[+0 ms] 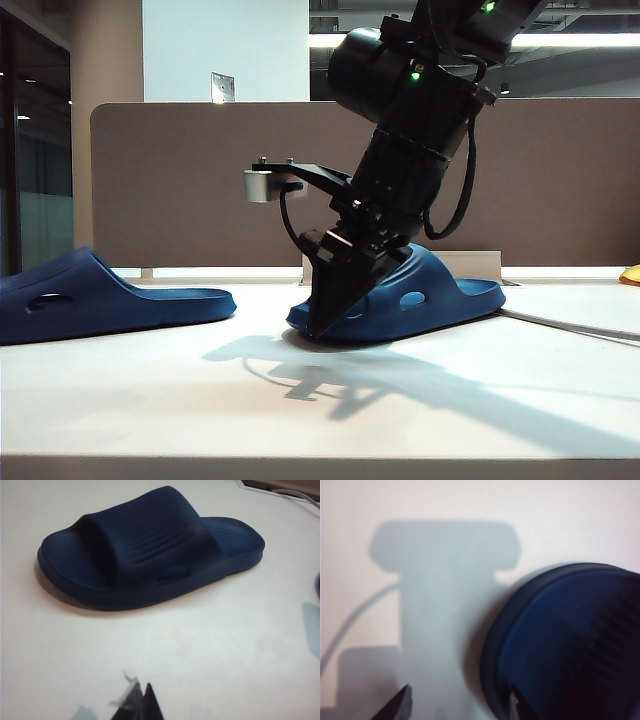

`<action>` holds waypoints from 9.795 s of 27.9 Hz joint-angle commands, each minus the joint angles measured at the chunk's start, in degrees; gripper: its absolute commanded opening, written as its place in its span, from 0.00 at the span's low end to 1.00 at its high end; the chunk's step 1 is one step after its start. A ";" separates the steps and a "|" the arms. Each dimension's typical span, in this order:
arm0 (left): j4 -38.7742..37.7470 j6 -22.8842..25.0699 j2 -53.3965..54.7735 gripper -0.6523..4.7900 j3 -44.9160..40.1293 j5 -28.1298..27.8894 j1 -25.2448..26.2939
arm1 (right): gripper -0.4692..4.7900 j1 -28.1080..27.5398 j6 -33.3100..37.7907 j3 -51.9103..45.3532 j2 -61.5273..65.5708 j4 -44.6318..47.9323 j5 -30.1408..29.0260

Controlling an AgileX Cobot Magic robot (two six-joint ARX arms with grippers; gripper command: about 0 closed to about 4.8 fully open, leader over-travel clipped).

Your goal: Interlock the pair of blue slippers on the table with their fronts facing up.

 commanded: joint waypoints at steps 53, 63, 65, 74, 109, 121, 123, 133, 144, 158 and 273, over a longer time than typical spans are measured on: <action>-15.19 -14.43 23.37 0.19 40.52 11.15 0.00 | 0.28 -0.98 39.69 -18.49 -46.40 16.92 6.38; -11.47 -14.10 46.25 0.35 41.42 17.00 5.95 | 0.28 -0.96 39.80 -22.12 -50.88 16.02 5.51; -10.05 -14.32 50.75 0.35 41.42 20.26 9.92 | 0.28 -0.96 39.80 -23.15 -51.74 16.00 5.35; -5.29 -16.81 64.83 0.56 41.42 35.93 28.24 | 0.28 -0.90 40.83 -29.22 -55.28 16.04 4.24; 5.75 -13.44 82.14 0.57 41.42 35.39 28.39 | 0.29 -1.57 57.86 -37.75 -55.21 32.70 3.87; 12.24 -14.12 86.09 0.57 41.42 36.50 25.35 | 0.28 -1.60 57.86 -37.73 -54.90 32.74 4.11; 13.22 -14.16 87.30 0.57 41.42 36.39 24.55 | 0.28 -1.60 57.83 -37.75 -54.90 32.65 4.11; 14.86 -14.29 88.26 0.16 41.42 35.76 24.06 | 0.29 -1.60 57.83 -37.75 -54.77 31.17 6.03; 16.85 -15.37 86.23 0.11 41.44 43.25 24.24 | 0.29 -1.53 81.40 -42.77 -43.69 46.07 3.52; 17.99 -18.25 84.61 0.11 41.42 41.68 24.17 | 0.39 7.34 114.01 -43.28 -9.16 84.06 11.04; 22.12 -17.75 84.63 0.11 41.42 38.75 20.59 | 0.20 23.80 -15.89 -18.99 -6.10 24.09 33.86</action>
